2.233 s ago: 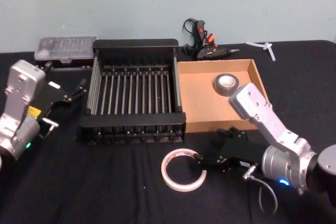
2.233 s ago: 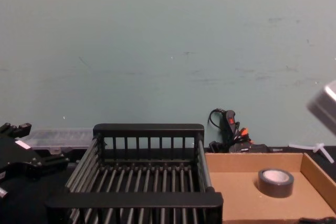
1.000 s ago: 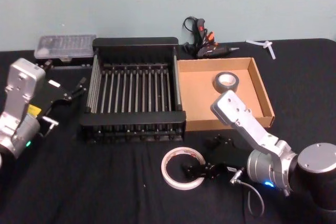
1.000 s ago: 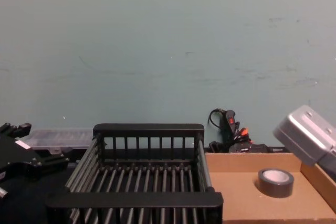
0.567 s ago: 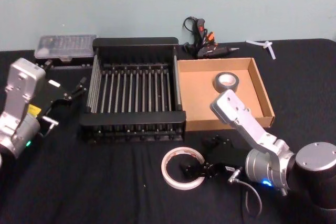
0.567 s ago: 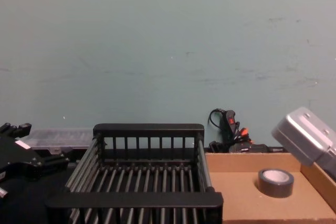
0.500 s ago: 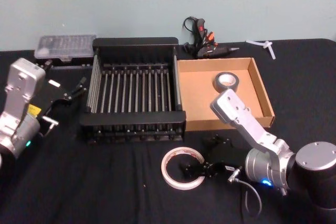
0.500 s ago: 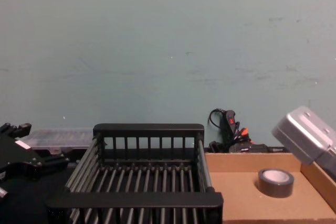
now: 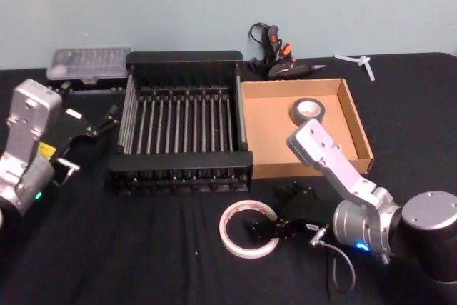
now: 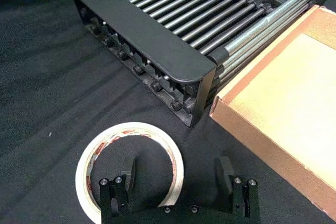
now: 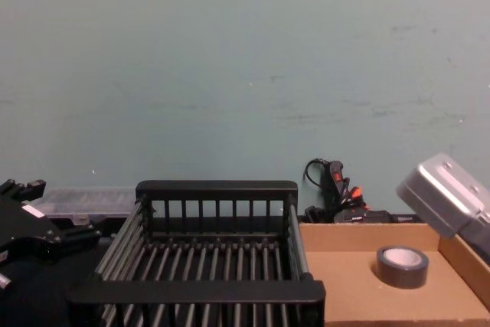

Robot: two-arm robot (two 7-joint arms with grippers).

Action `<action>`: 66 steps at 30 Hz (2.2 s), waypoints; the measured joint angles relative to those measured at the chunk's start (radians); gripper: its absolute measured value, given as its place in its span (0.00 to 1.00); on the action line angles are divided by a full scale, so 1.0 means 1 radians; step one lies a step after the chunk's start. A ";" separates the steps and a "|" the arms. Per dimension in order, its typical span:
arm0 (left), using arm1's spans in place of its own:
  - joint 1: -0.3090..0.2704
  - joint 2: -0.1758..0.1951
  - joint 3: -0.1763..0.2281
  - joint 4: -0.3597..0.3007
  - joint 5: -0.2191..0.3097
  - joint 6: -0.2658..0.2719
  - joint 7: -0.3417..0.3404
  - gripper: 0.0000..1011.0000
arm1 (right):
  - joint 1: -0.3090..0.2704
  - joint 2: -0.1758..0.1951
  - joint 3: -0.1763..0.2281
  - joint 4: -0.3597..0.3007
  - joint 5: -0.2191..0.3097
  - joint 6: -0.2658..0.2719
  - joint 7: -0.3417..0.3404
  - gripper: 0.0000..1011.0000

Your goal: Pick up the white tape and place it into the black box , Pick up the silver tape and place it into the brown box.

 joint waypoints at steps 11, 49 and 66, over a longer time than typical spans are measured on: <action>0.000 0.000 0.000 0.000 0.000 0.000 0.000 0.99 | 0.005 0.004 -0.010 0.003 0.000 -0.002 -0.001 0.99; 0.000 0.000 0.000 0.000 0.000 0.000 0.000 0.99 | 0.002 0.002 -0.013 0.005 0.002 -0.002 -0.008 0.68; 0.000 0.000 0.000 0.000 0.000 0.000 0.000 0.99 | 0.002 0.002 -0.013 0.005 0.002 -0.002 -0.007 0.17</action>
